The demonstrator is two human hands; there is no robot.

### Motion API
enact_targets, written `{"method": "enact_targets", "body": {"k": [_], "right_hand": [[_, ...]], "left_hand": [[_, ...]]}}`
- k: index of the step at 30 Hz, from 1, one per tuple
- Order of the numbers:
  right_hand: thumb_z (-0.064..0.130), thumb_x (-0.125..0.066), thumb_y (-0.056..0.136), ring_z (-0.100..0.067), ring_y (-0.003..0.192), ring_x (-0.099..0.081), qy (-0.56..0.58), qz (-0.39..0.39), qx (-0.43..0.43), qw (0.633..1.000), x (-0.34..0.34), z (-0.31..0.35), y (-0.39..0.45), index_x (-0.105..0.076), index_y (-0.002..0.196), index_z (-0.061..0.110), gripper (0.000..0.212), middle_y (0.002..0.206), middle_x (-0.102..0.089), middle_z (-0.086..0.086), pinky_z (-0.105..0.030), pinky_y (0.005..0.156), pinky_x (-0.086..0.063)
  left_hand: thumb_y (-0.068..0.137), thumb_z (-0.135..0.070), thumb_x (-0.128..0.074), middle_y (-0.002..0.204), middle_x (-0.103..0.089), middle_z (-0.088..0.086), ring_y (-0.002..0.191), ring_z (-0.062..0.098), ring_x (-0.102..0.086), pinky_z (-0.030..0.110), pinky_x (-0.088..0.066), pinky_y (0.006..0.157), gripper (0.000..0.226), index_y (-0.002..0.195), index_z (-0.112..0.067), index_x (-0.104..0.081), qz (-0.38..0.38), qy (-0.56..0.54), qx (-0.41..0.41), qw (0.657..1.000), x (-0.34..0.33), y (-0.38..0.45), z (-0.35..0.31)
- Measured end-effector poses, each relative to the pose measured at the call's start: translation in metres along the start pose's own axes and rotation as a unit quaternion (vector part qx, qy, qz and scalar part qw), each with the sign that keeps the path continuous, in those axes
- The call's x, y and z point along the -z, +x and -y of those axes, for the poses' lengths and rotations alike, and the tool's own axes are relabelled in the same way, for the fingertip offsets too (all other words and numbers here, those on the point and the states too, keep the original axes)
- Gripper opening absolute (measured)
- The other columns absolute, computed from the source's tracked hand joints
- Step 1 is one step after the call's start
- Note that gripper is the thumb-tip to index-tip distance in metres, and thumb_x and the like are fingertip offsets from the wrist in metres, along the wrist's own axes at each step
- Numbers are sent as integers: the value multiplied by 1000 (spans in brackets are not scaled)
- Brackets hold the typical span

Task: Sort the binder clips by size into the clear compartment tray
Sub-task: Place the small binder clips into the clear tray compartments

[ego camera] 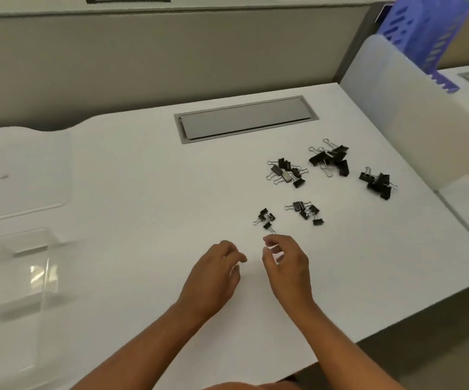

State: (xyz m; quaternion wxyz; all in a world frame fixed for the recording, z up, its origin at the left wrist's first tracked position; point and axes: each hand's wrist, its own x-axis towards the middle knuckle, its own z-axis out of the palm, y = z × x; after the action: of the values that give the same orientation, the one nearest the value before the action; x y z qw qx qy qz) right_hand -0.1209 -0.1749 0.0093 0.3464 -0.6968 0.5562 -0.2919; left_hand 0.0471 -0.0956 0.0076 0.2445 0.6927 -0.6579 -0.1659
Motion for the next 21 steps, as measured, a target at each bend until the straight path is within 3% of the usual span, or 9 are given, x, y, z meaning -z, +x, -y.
{"method": "enact_targets", "body": {"k": [5, 8, 15, 18, 20, 21], "right_hand": [[23, -81, 90, -15, 101, -61, -81, 18, 50, 995, 0, -45, 61, -66, 122, 23, 35, 113, -64, 12, -31, 86, -53], [32, -84, 87, -18, 101, -61, -103, 22, 76, 992, -6, -56, 81, -68, 117, 19, 36, 110, -69, 7, -29, 83, -52], [25, -82, 87, -15, 92, -60, -73, 33, 100, 992, -3, -71, 88, -70, 102, 22, 19, 98, -69, 11, -34, 75, -55], [14, -83, 80, -11, 87, -64, -8, 40, 98, 994, 2, -70, 92, -72, 99, 20, 23, 95, -67, 10, -25, 76, -55], [3, -80, 79, -6, 80, -64, 88, 44, 36, 994, 11, -63, 95, -74, 96, 18, 24, 93, -64, 8, -15, 73, -51], [-2, -77, 80, -5, 75, -63, 150, 53, -35, 987, 17, -58, 99, -75, 95, 18, 25, 92, -65, 5, -14, 71, -50]], "left_hand": [[103, -16, -57, 134, -58, 5, 111, 27, -61, 40, -55, 88, 43, 145, -16, -56, 8, 52, 25, 998, -35, 82, -8], [106, -22, -51, 130, -53, 7, 104, 29, -56, 43, -53, 82, 47, 152, -17, -44, 11, 87, 65, 994, -50, 112, -9], [105, -23, -56, 115, -59, 4, 94, 27, -56, 42, -52, 79, 22, 121, -17, -69, -35, 94, 86, 991, -69, 111, -6], [98, -19, -68, 107, -65, 4, 91, 27, -60, 41, -54, 80, 13, 108, -13, -73, -80, 89, 79, 990, -72, 101, -4], [94, -15, -73, 102, -66, 0, 91, 24, -59, 40, -53, 82, 10, 104, -15, -70, -95, 60, 87, 990, -69, 94, -7], [93, -13, -73, 100, -67, -4, 90, 21, -59, 40, -53, 82, 10, 101, -17, -68, -94, 42, 102, 989, -68, 91, -10]]}}
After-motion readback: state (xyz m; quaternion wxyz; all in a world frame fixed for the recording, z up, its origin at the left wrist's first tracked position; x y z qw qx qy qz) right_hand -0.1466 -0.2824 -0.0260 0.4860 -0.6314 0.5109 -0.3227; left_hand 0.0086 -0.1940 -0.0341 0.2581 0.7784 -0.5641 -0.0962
